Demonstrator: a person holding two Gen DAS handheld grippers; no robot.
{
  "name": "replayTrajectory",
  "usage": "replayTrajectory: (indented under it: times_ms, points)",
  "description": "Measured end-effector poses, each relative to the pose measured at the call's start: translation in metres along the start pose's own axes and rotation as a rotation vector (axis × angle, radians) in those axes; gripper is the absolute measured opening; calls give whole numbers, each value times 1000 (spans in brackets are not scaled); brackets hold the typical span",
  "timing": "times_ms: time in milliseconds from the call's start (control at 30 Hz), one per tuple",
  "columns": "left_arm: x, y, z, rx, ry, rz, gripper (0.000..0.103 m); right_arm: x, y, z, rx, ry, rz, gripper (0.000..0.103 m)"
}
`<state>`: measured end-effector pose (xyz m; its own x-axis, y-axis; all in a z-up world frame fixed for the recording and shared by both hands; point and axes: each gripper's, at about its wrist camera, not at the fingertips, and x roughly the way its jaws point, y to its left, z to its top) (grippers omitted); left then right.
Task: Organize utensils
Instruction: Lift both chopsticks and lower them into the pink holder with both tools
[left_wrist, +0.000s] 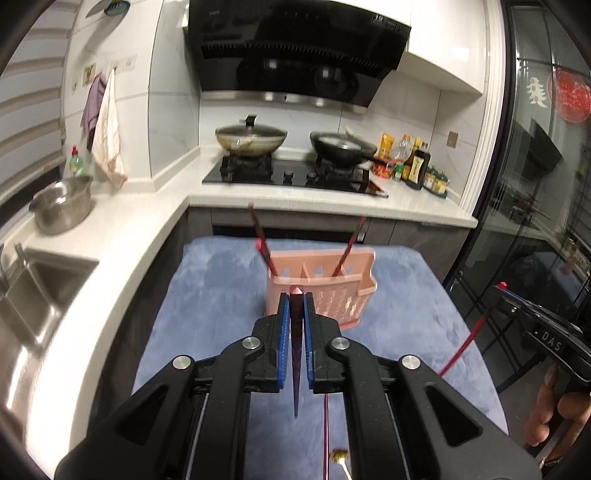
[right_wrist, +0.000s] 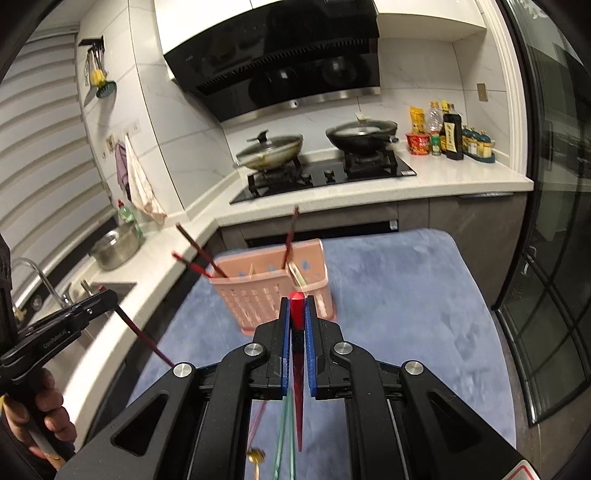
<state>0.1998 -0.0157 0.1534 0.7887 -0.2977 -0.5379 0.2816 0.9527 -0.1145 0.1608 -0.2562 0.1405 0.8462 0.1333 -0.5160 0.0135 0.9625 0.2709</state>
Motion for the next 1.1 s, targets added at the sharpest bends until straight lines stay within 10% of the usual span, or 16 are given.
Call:
replayTrajectory:
  times_ms: [533, 1100]
  points:
    - [18, -6, 124, 10, -246, -2, 7, 44, 23, 127, -17, -205, 79, 8]
    - [105, 8, 105, -19, -150, 19, 7, 147, 15, 106, 5, -60, 62, 8]
